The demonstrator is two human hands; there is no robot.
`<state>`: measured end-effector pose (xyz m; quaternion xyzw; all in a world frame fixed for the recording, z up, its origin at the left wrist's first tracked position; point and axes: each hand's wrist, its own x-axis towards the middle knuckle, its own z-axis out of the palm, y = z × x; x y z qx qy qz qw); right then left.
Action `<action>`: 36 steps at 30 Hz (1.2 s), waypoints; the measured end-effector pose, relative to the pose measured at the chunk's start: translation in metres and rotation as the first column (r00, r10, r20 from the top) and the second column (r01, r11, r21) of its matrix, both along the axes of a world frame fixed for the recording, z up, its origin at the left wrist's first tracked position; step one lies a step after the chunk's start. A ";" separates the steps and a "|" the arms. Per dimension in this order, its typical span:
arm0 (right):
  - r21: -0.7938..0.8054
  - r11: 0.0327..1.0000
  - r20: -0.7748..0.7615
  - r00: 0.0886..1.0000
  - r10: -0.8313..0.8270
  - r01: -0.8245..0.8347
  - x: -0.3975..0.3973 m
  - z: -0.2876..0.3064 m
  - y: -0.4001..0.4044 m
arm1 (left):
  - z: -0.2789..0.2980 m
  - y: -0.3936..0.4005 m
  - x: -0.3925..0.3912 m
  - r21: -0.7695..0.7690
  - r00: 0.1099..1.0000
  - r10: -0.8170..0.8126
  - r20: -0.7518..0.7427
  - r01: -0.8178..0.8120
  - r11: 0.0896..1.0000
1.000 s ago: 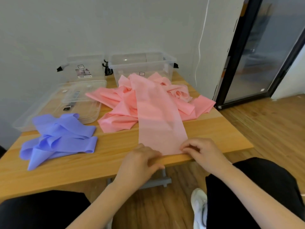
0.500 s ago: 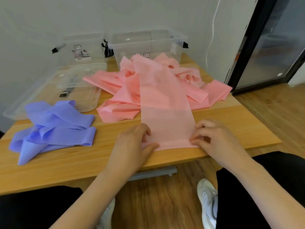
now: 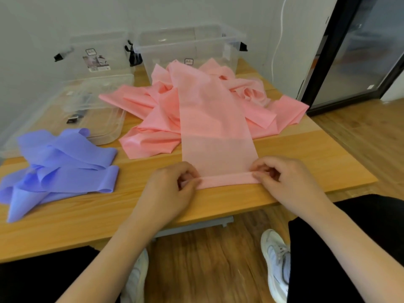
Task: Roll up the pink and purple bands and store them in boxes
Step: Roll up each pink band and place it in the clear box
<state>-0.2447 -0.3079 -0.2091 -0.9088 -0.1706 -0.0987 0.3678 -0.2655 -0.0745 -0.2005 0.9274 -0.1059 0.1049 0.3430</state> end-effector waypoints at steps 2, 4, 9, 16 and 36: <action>0.037 0.997 -0.012 0.998 -0.065 0.065 0.000 0.001 0.002 | -0.003 -0.003 0.001 0.024 0.998 0.055 0.000 -0.055 0.998; 0.021 0.997 0.009 0.997 -0.073 0.072 0.001 0.002 0.002 | -0.003 -0.004 0.000 0.128 0.996 0.061 0.069 -0.070 0.989; -0.123 0.991 0.041 0.997 0.065 -0.059 0.003 0.005 -0.005 | -0.006 0.007 -0.002 0.263 0.983 -0.091 0.160 0.047 0.964; -0.203 0.978 0.140 0.988 0.070 -0.041 0.005 0.001 -0.001 | -0.003 0.003 0.001 0.212 0.984 -0.081 0.159 0.046 0.976; -0.195 0.981 0.099 0.995 0.000 0.019 0.008 0.006 -0.002 | -0.007 0.009 0.004 0.179 0.991 -0.033 0.127 0.010 0.984</action>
